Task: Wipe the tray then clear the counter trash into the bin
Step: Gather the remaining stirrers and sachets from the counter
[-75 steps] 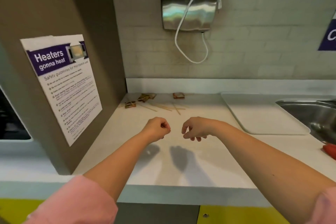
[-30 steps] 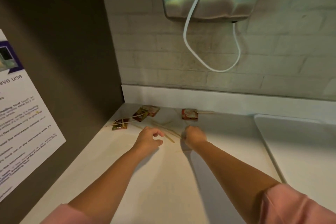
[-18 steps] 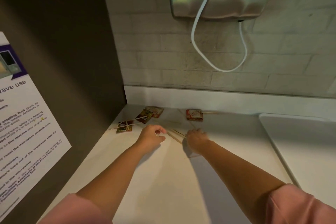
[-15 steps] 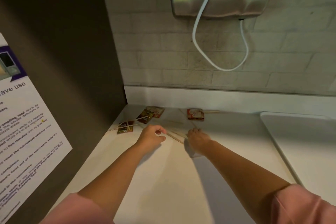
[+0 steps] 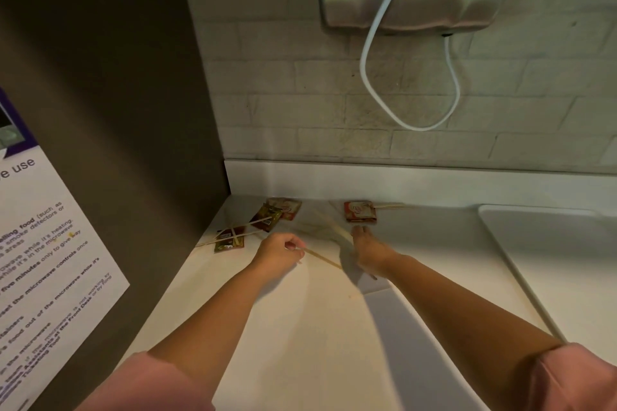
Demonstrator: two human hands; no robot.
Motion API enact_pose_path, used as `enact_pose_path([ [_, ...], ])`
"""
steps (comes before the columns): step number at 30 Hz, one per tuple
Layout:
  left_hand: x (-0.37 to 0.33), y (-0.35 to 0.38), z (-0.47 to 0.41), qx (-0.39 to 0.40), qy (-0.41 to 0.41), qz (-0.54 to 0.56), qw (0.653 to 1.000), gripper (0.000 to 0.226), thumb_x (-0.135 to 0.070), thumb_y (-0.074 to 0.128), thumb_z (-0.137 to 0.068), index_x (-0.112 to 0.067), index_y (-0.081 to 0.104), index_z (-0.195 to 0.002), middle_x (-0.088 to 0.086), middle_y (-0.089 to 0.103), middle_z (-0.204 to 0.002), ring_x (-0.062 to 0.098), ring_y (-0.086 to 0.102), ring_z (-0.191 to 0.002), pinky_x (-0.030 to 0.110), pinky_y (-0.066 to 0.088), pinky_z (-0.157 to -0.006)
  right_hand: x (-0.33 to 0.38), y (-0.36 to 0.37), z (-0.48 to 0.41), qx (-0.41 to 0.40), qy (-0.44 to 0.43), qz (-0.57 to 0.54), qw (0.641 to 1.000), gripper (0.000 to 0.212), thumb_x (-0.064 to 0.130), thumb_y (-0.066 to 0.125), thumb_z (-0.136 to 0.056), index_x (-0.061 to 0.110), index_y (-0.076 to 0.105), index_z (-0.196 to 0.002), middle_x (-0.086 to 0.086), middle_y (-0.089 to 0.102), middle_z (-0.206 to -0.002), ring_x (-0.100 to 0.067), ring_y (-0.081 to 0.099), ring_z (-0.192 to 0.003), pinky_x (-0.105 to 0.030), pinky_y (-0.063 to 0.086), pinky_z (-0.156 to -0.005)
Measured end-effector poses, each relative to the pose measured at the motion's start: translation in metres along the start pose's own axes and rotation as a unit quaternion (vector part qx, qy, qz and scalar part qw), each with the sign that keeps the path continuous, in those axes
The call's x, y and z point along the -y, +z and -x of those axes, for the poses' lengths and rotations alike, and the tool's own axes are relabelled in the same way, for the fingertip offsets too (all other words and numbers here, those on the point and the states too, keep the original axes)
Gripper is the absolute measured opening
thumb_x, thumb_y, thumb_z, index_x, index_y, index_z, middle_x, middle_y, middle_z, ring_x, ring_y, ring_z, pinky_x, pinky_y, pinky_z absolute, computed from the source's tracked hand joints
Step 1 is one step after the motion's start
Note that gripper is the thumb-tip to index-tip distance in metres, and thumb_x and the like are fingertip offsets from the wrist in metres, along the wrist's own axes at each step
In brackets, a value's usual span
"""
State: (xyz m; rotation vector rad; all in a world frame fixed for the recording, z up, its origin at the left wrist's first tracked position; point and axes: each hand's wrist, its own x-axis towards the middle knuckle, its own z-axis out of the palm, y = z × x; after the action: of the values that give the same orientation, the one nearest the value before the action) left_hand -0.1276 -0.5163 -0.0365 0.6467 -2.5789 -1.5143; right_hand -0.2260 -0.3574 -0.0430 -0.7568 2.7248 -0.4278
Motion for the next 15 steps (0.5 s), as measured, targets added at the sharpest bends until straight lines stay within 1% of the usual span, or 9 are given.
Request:
enact_pose_path([
  [1, 0.000, 0.002, -0.002, 0.004, -0.010, 0.021, 1.000, 0.011, -0.005, 0.056, -0.091, -0.013, 0.062, -0.094, -0.001, 0.054, -0.087, 0.007, 0.052, -0.078, 0.006, 0.040, -0.058, 0.001, -0.001, -0.002, -0.004, 0.000, -0.027, 1.000, 0.034, 0.003, 0.032, -0.097, 0.001, 0.032, -0.131, -0.014, 0.045, -0.115, -0.031, 0.053, -0.101, -0.033, 0.043, -0.068],
  [3, -0.002, 0.008, -0.007, 0.017, -0.045, 0.083, 0.995, 0.012, -0.011, 0.052, -0.094, -0.015, 0.061, -0.088, 0.000, 0.054, -0.080, 0.013, 0.052, -0.074, 0.017, 0.041, -0.058, 0.006, -0.001, -0.004, -0.009, -0.015, -0.089, 0.996, 0.038, 0.002, 0.032, -0.097, -0.001, 0.031, -0.134, -0.009, 0.047, -0.098, -0.025, 0.048, -0.095, -0.029, 0.036, -0.074],
  [5, -0.008, 0.012, -0.009, 0.029, -0.085, 0.156, 0.984, 0.020, -0.026, 0.047, -0.097, -0.014, 0.060, -0.088, 0.001, 0.050, -0.071, 0.013, 0.045, -0.060, 0.021, 0.035, -0.049, 0.015, 0.000, -0.006, -0.020, -0.036, -0.147, 0.988, 0.037, 0.004, 0.033, -0.097, -0.003, 0.034, -0.134, -0.010, 0.048, -0.098, -0.021, 0.046, -0.092, -0.027, 0.035, -0.076],
  [6, -0.011, 0.014, -0.010, 0.030, -0.097, 0.183, 0.978, 0.027, -0.035, 0.045, -0.097, -0.014, 0.059, -0.088, 0.001, 0.050, -0.071, 0.014, 0.045, -0.059, 0.023, 0.036, -0.050, 0.021, 0.000, -0.006, -0.020, -0.046, -0.170, 0.984, 0.033, 0.006, 0.034, -0.098, -0.002, 0.038, -0.130, -0.008, 0.046, -0.095, -0.018, 0.046, -0.087, -0.026, 0.036, -0.075],
  [8, -0.015, 0.016, -0.011, 0.040, -0.100, 0.214, 0.971, 0.036, -0.047, 0.041, -0.096, -0.016, 0.058, -0.096, 0.003, 0.056, -0.082, 0.018, 0.052, -0.072, 0.028, 0.045, -0.062, 0.035, 0.002, -0.004, -0.005, -0.068, -0.218, 0.974, 0.021, 0.008, 0.033, -0.099, 0.005, 0.044, -0.116, 0.002, 0.044, -0.081, -0.012, 0.044, -0.070, -0.023, 0.038, -0.065],
  [10, -0.019, 0.016, -0.011, 0.056, -0.094, 0.264, 0.958, 0.029, -0.041, 0.040, -0.098, -0.017, 0.055, -0.103, 0.004, 0.059, -0.093, 0.021, 0.058, -0.083, 0.035, 0.050, -0.074, 0.049, 0.003, 0.000, 0.037, -0.080, -0.276, 0.957, 0.010, 0.007, 0.030, -0.100, 0.010, 0.039, -0.100, 0.004, 0.040, -0.071, -0.007, 0.039, -0.059, -0.020, 0.034, -0.052],
  [11, -0.020, 0.016, -0.011, 0.056, -0.089, 0.300, 0.948, 0.024, -0.034, 0.039, -0.100, -0.016, 0.055, -0.101, 0.005, 0.059, -0.093, 0.022, 0.059, -0.081, 0.036, 0.052, -0.072, 0.055, 0.004, 0.001, 0.059, -0.085, -0.297, 0.949, 0.012, 0.006, 0.027, -0.100, 0.010, 0.037, -0.095, 0.001, 0.041, -0.067, -0.009, 0.039, -0.054, -0.021, 0.032, -0.047],
  [13, -0.018, 0.014, -0.014, 0.031, -0.086, 0.359, 0.929, 0.023, -0.021, 0.035, -0.102, -0.013, 0.056, -0.095, 0.007, 0.059, -0.088, 0.020, 0.057, -0.075, 0.032, 0.051, -0.058, 0.063, 0.005, 0.001, 0.086, -0.101, -0.299, 0.945, 0.017, 0.004, 0.025, -0.100, 0.007, 0.040, -0.092, -0.004, 0.045, -0.060, -0.012, 0.041, -0.046, -0.024, 0.033, -0.041],
  [15, -0.013, 0.010, -0.021, -0.005, -0.101, 0.410, 0.907, 0.025, -0.015, 0.033, -0.102, -0.013, 0.055, -0.089, 0.008, 0.060, -0.084, 0.020, 0.056, -0.075, 0.033, 0.047, -0.063, 0.066, 0.004, -0.002, 0.117, -0.120, -0.280, 0.945, 0.020, 0.007, 0.029, -0.101, 0.007, 0.046, -0.091, -0.005, 0.050, -0.059, -0.013, 0.047, -0.046, -0.024, 0.041, -0.045],
])
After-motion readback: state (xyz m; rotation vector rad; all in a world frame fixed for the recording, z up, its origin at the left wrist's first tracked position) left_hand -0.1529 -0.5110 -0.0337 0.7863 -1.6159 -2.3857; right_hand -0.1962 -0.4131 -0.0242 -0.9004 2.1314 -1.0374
